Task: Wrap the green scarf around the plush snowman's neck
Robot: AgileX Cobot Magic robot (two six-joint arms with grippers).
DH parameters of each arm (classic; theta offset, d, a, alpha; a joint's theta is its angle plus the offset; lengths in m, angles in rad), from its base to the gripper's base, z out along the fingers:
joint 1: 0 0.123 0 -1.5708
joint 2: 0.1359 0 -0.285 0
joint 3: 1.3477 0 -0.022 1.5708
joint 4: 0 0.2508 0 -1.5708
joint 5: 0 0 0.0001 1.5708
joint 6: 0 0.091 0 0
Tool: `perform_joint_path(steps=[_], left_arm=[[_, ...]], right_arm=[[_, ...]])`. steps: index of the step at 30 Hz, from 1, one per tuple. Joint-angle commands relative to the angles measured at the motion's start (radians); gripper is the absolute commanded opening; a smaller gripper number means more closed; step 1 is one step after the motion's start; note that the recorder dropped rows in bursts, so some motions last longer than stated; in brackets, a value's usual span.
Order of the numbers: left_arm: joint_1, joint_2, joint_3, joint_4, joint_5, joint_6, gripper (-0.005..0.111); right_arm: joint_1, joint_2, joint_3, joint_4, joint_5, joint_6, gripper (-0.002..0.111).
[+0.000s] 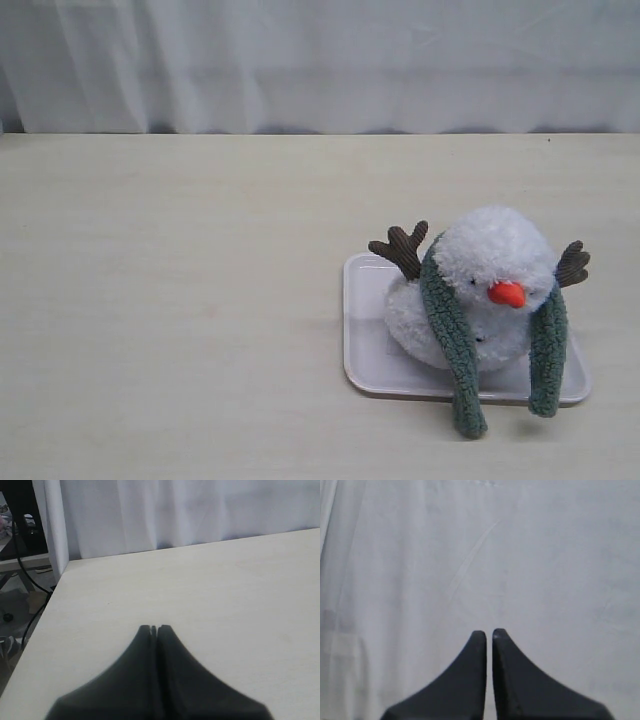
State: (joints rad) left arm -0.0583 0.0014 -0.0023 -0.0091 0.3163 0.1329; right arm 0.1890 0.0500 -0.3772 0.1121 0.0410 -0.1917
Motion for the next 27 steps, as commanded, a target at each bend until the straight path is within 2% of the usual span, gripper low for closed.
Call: perform_joint_path(steps=[1, 6, 14, 23, 27], left_arm=[[0.001, -0.001, 0.002, -0.003, -0.006, -0.006, 0.0], [0.001, -0.001, 0.002, -0.003, -0.006, -0.006, 0.0], [0.001, -0.001, 0.002, -0.003, -0.006, -0.006, 0.0], [0.001, -0.001, 0.002, -0.003, -0.006, -0.006, 0.0], [0.001, -0.001, 0.002, -0.003, -0.006, -0.006, 0.0]], right_arm=[[-0.003, -0.05, 0.142, -0.008, -0.153, -0.117, 0.004], [-0.058, -0.05, 0.233, -0.008, -0.261, -0.138, 0.004], [-0.199, -0.05, 0.301, -0.008, -0.279, -0.134, 0.004], [-0.211, -0.05, 0.377, -0.008, -0.274, -0.134, 0.004], [-0.211, -0.05, 0.377, -0.039, -0.155, -0.115, 0.004]])
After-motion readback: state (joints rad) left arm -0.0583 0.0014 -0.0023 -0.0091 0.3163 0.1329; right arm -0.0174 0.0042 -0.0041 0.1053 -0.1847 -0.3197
